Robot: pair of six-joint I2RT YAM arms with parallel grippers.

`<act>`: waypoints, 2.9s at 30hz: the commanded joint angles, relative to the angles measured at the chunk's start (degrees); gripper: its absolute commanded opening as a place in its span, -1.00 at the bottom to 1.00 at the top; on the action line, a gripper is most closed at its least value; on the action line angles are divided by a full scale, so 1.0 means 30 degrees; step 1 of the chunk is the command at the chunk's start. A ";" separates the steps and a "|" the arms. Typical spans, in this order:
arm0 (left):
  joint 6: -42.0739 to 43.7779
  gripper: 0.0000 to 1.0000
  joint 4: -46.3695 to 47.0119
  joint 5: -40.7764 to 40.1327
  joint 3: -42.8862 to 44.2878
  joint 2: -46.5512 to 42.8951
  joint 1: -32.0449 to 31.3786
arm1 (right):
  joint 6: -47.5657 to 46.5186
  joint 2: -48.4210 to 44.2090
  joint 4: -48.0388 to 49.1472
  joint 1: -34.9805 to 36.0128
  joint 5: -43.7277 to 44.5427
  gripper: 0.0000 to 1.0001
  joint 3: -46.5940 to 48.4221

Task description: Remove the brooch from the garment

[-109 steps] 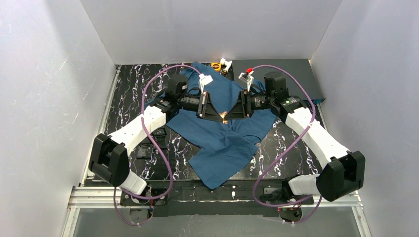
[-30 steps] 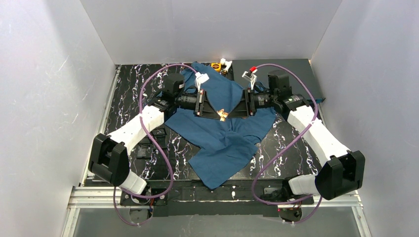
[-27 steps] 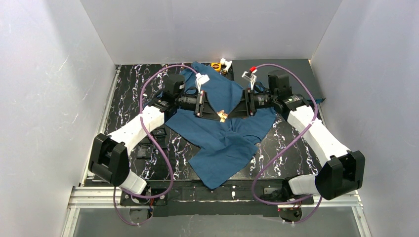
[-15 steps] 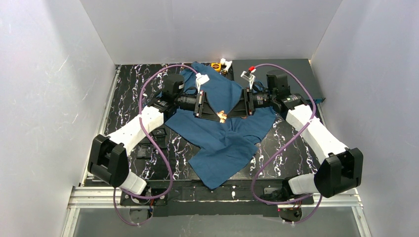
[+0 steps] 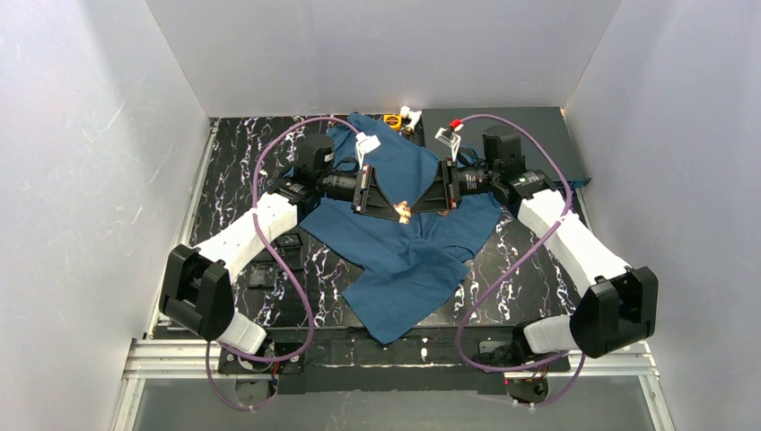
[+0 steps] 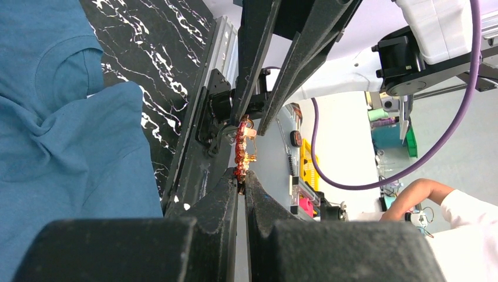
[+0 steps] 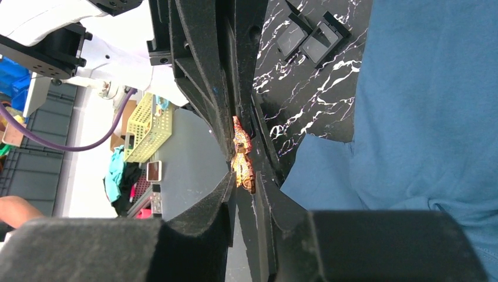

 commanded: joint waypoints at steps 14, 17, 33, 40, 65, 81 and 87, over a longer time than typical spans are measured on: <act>0.2669 0.40 -0.3835 -0.0561 0.1069 -0.1155 0.0144 | -0.3066 0.0305 -0.2171 0.0350 0.0545 -0.97 0.2151; 0.5556 0.97 -0.7599 -0.1717 0.2057 -0.1545 0.0687 | -0.5259 0.0381 -0.4089 0.0350 0.1313 -0.97 0.3137; 1.0164 0.97 -1.6794 -0.3398 0.9866 -0.1395 0.7152 | -1.6568 -0.1286 -0.6943 0.2878 0.7117 -0.97 0.6013; 1.5681 0.97 -2.1937 -0.0723 1.2693 -0.0328 0.7063 | -2.4658 -0.2943 -0.5110 0.5978 0.9493 -0.97 0.4260; 1.9374 0.76 -2.3067 -0.4247 1.2604 0.0641 -0.2201 | -3.6406 -0.8418 0.3335 0.8153 0.5695 -0.97 -0.5271; 1.8931 0.73 -2.3554 -0.2342 1.2256 0.1714 -0.2808 | -3.5945 -0.8494 0.3283 0.9003 0.6584 -0.97 -0.5131; 1.8610 0.64 -2.3576 -0.2099 1.1922 0.1813 -0.2807 | -3.5668 -0.8469 0.3524 0.9136 0.6843 -0.97 -0.5121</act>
